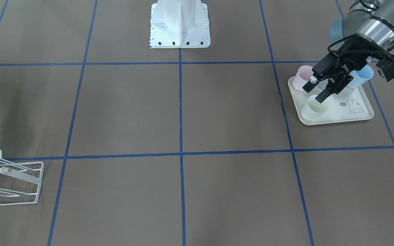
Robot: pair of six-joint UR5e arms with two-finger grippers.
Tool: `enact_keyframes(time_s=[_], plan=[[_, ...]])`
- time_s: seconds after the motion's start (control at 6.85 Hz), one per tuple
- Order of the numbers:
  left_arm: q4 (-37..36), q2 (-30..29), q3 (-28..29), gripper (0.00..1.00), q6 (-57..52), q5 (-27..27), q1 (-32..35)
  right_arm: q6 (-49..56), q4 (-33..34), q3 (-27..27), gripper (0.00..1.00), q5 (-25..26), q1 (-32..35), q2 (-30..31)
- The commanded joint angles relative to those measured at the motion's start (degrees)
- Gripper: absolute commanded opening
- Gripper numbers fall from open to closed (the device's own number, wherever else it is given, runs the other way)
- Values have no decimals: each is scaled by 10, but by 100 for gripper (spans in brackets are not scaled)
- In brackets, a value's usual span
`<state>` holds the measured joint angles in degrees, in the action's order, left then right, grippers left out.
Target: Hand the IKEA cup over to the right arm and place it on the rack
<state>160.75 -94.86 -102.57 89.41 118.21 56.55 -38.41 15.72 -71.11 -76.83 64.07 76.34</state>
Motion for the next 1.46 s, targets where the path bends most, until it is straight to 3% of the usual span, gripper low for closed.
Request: enact_keyframes(time_s=[0.0, 0.73, 0.88, 1.02, 1.17, 1.31], plan=[[-1, 0, 0, 100, 1, 0, -1, -1, -6, 9, 0, 2, -8, 6], [0, -1, -1, 100, 2, -3, -3, 0, -4, 29, 0, 1, -11, 5], [0, -1, -1, 100, 2, -3, -3, 0, -4, 33, 7, 1, -11, 4], [0, -2, -1, 100, 2, -3, -3, 0, -4, 33, 71, 1, -11, 5], [0, -1, -1, 100, 2, -3, -3, 0, -5, 33, 100, 1, -11, 5], [0, -1, -2, 100, 2, -3, -3, 0, -6, 32, 100, -1, -11, 5]])
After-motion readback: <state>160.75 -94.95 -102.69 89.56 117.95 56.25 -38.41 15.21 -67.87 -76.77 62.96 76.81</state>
